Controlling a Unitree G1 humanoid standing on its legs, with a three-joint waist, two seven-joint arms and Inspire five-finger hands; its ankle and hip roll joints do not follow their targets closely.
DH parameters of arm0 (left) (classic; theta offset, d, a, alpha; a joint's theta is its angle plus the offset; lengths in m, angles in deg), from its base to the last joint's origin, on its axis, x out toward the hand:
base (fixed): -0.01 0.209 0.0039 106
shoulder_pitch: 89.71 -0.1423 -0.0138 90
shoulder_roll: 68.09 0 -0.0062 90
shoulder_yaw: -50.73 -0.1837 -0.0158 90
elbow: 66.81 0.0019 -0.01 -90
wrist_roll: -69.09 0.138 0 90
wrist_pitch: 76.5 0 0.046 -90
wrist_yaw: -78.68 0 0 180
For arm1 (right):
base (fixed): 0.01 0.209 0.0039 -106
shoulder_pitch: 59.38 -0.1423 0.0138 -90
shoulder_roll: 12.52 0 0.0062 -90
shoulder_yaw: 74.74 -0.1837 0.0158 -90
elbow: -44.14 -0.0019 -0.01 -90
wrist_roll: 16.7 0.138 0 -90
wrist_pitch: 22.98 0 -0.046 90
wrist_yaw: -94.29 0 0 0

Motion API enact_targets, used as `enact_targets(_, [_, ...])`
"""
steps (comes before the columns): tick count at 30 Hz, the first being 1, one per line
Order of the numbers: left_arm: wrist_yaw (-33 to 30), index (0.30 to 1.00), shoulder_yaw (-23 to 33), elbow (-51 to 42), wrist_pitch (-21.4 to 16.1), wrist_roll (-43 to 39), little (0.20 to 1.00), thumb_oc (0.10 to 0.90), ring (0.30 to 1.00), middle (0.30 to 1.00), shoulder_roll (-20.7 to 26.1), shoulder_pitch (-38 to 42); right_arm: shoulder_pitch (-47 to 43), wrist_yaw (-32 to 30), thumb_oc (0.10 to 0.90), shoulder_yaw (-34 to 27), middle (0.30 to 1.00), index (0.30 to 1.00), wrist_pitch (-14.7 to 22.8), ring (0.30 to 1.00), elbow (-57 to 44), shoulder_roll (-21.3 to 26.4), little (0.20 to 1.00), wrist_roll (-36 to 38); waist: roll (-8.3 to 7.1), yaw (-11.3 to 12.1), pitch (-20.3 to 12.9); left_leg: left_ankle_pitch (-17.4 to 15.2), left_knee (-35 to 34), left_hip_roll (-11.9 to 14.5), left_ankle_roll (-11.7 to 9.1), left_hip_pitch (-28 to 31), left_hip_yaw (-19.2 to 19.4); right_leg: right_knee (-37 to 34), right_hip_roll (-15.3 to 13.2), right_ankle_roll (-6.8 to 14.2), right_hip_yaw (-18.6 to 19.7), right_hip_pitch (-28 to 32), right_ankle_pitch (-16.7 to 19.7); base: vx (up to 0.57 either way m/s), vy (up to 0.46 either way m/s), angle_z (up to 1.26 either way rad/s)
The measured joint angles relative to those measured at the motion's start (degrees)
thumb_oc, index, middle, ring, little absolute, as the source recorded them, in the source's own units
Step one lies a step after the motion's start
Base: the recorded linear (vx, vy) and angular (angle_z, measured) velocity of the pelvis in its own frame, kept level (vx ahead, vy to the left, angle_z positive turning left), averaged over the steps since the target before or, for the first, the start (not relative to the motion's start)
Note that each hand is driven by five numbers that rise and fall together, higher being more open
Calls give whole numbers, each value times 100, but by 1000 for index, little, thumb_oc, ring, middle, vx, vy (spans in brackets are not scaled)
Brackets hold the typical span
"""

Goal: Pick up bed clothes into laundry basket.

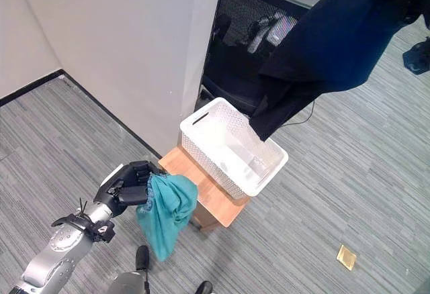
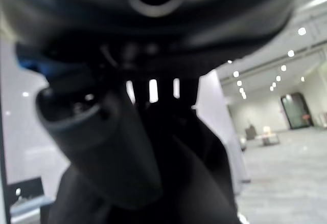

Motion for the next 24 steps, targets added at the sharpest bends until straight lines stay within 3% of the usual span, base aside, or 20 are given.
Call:
enact_targets(10, [-29, 300, -75, 21, -1, -103, 300, 400, 300, 300, -29, 1, 517, 136, 400, -3, 300, 300, -172, 300, -20, -859, 300, -249, 32, -6, 10, 13, 0, 0, 15, -65, 12, -1, -7, 0, 3, -77, -1, -1, 0, -1])
enact_targets(24, [-46, 300, -109, 27, 0, -102, 300, 400, 300, 300, -90, 36, 1054, 362, 400, -53, 300, 300, -227, 300, -912, -1195, 300, -376, 136, 126, 65, 21, 0, 8, 20, -229, -16, -2, 9, 0, -13, -225, 0, 0, 0, 0])
